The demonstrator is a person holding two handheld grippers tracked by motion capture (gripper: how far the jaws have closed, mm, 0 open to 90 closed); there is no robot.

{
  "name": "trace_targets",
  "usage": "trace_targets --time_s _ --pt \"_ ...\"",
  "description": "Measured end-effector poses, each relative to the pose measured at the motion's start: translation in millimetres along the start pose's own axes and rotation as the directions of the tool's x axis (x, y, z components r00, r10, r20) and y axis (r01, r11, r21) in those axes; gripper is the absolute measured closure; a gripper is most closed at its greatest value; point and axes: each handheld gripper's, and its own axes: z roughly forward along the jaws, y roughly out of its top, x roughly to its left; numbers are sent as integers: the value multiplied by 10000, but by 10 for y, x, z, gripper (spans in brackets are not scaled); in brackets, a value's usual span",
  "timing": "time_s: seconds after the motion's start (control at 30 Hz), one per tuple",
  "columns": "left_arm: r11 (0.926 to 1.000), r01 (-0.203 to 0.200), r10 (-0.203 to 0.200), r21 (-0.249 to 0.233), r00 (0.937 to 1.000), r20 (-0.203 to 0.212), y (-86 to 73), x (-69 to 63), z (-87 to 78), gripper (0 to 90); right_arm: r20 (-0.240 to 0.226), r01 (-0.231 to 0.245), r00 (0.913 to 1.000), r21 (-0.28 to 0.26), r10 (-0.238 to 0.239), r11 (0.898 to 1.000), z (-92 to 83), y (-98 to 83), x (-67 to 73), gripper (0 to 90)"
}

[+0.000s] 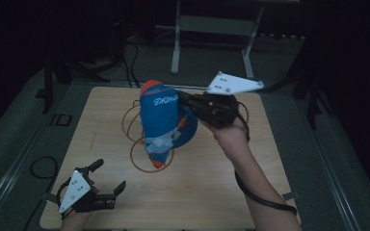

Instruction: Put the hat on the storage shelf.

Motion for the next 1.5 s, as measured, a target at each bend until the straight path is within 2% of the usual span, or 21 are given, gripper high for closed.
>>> trace_targets --time_s 0.07,0.2,0.37,0.47,0.63,0.67,0.8,1.0,1.27,1.4,1.5 --pt "9998 186 -186 39 9998 -45 -53 0 0 18 -142 -54 9999 167 56 9998 164 45 -2 898" --pt "9996 271 -271 94 9996 -31 -114 6 3 19 -397 -123 9991 601 147 9981 490 118 1 898" --pt "9988 478 -479 -58 9988 -131 -155 39 -10 18 -460 -211 9986 1153 265 9931 860 153 -10 898" --pt "9985 552 -553 -42 9984 -150 -172 53 -13 19 -360 -378 9984 1541 438 9873 1058 161 -47 898" --pt "9983 572 -572 68 9983 -55 -204 48 -1 18 211 -573 9983 2176 540 9743 1277 136 -110 896" --pt "9983 575 -575 85 9983 -31 -206 43 3 19 259 -571 9983 2229 527 9732 1303 118 -128 896" --pt "9982 590 -590 41 9982 65 -202 37 3 19 407 -1034 9945 2561 961 9611 1395 17 -233 896" --pt "9981 606 -608 131 9980 149 -214 28 17 19 514 -1390 9902 2951 1296 9453 1416 -141 -316 891" --pt "9976 669 -673 182 9975 238 -228 25 33 19 615 -1549 9878 2959 1430 9426 1282 -281 -405 885" --pt "9975 677 -683 214 9972 297 -238 21 39 19 420 -1650 9863 3017 1598 9390 1252 -327 -429 800" --pt "9976 645 -652 244 9974 315 -245 19 45 19 373 -1726 9849 2833 1689 9434 1207 -360 -437 728"
